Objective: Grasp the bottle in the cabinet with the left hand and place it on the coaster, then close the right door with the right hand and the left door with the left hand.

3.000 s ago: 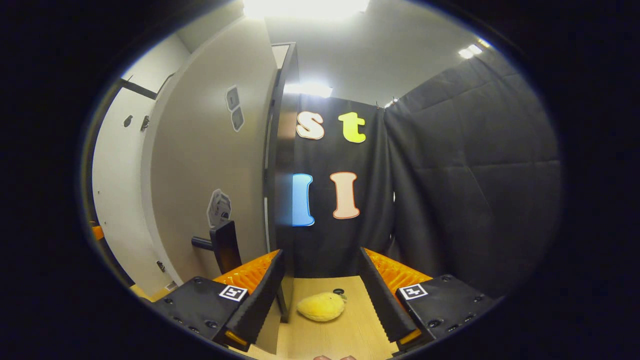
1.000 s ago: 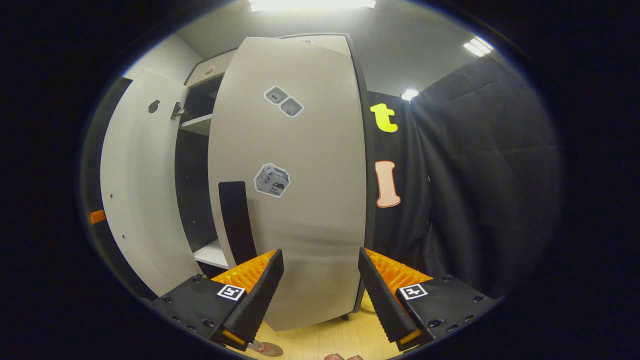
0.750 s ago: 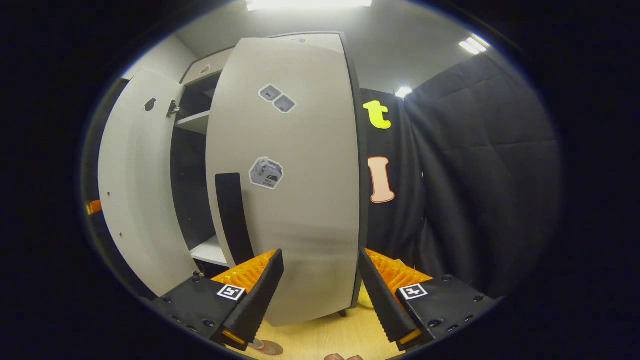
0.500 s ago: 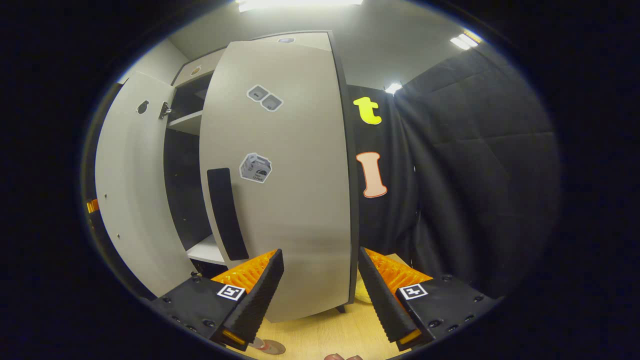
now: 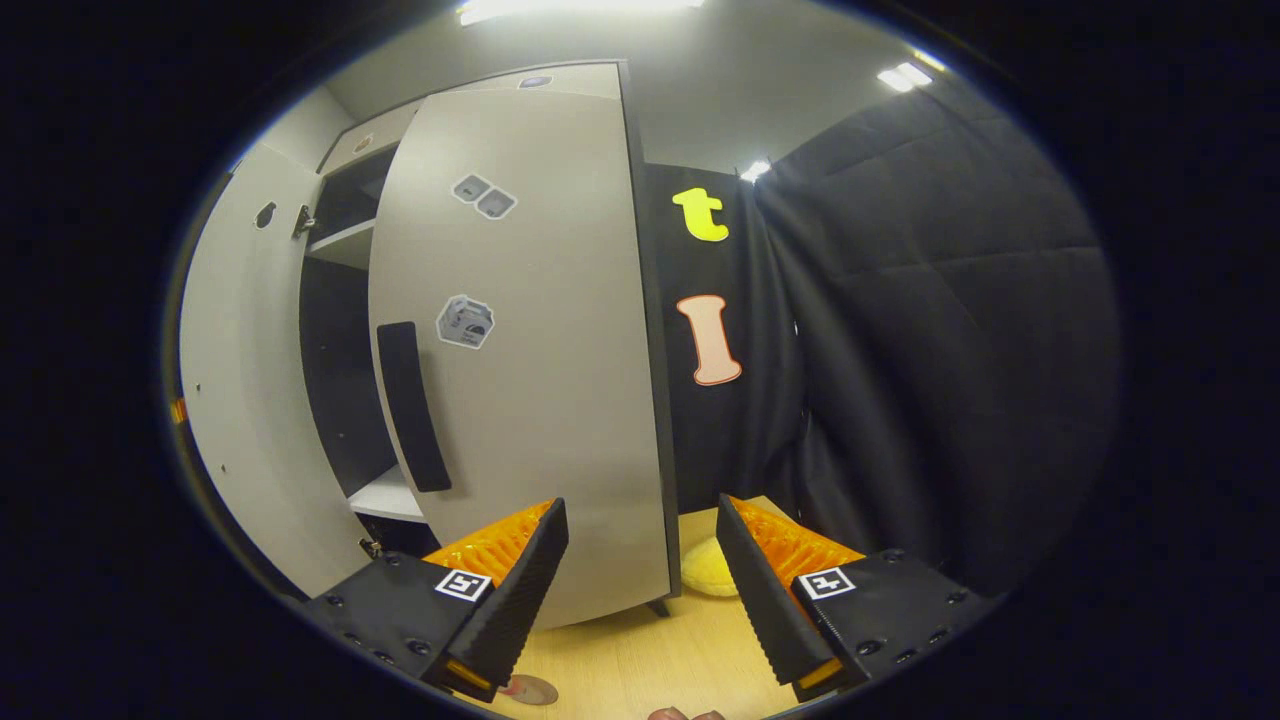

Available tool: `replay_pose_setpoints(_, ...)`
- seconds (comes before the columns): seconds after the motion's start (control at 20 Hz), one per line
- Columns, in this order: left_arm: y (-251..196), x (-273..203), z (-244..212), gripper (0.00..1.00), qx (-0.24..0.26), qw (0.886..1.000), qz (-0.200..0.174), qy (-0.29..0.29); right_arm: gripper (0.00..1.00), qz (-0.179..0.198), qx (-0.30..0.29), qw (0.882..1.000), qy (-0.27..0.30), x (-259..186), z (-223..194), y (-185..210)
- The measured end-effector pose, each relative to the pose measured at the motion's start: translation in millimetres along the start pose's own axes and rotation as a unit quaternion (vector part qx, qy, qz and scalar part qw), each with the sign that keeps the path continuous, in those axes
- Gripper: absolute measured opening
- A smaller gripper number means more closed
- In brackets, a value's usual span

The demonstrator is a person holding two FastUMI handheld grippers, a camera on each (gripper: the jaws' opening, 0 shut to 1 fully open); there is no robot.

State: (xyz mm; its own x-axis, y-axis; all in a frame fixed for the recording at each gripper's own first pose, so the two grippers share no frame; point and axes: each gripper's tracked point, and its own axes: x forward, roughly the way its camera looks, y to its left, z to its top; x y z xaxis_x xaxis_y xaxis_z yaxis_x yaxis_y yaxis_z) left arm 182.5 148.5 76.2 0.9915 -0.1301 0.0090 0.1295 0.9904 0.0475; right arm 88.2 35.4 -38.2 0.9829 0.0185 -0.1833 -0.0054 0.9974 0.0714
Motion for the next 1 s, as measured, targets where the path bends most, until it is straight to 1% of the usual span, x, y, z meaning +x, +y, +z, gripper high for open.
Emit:
replay_pose_setpoints(0.15, -31.4, 5.1, 5.0, 0.89, 0.017, 1.000, -0.020, 0.004, 0.95, 0.004, 0.016, 1.000, 0.007, -0.3, -4.6, -2.0)
replay_pose_setpoints(0.25, -54.2, 7.1, 2.2, 0.89, 0.014, 0.999, -0.031, 0.002, 0.95, 0.003, 0.019, 1.000, 0.005, 0.4, -4.3, -7.3)
replay_pose_setpoints(0.35, -69.6, 7.7, 1.5, 0.89, 0.005, 1.000, -0.028, 0.001, 0.96, 0.002, 0.017, 1.000, 0.003, 0.3, -3.1, -14.1)
replay_pose_setpoints(0.4, -74.9, 7.6, -0.9, 0.89, -0.005, 1.000, -0.019, 0.008, 0.96, 0.000, 0.016, 1.000, 0.003, 0.1, -2.6, -17.8)
replay_pose_setpoints(0.45, -78.7, 6.6, -3.4, 0.95, -0.014, 1.000, -0.008, 0.012, 0.96, -0.002, 0.014, 1.000, 0.003, 0.4, -2.0, -23.8)
replay_pose_setpoints(0.5, -84.8, 6.7, -4.4, 0.94, -0.018, 1.000, 0.001, 0.013, 0.96, -0.005, 0.014, 1.000, 0.003, 1.1, -1.5, -30.2)
replay_pose_setpoints(0.55, -91.0, 6.9, -3.2, 0.89, -0.021, 1.000, 0.009, 0.011, 0.96, -0.007, 0.016, 1.000, 0.005, 1.5, -1.2, -36.2)
replay_pose_setpoints(0.65, -108.7, 10.2, -3.1, 0.89, -0.025, 0.999, 0.017, 0.010, 0.95, -0.006, 0.017, 1.000, 0.009, 4.5, -0.6, -47.8)
replay_pose_setpoints(0.7, -119.1, 13.7, -2.9, 0.95, -0.025, 0.999, 0.016, 0.013, 0.95, -0.007, 0.015, 1.000, 0.011, 7.7, 0.0, -54.5)
replay_pose_setpoints(0.75, -131.0, 18.5, -4.6, 0.89, -0.023, 1.000, 0.013, 0.015, 0.95, -0.009, 0.014, 1.000, 0.013, 8.6, 1.4, -63.0)
replay_pose_setpoints(0.85, -161.6, 35.3, -9.1, 0.93, -0.018, 0.999, -0.004, 0.026, 0.96, -0.013, 0.010, 1.000, 0.015, 9.3, 9.9, -83.1)
replay_pose_setpoints(0.9, -176.8, 41.3, -10.9, 0.90, -0.015, 0.999, -0.013, 0.033, 0.96, -0.016, 0.004, 1.000, 0.010, 11.6, 19.0, -93.9)
replay_pose_setpoints(1.0, -191.9, 44.2, -6.8, 0.90, -0.009, 0.999, -0.008, 0.037, 0.95, -0.022, -0.008, 1.000, -0.003, 14.2, 34.2, -113.5)
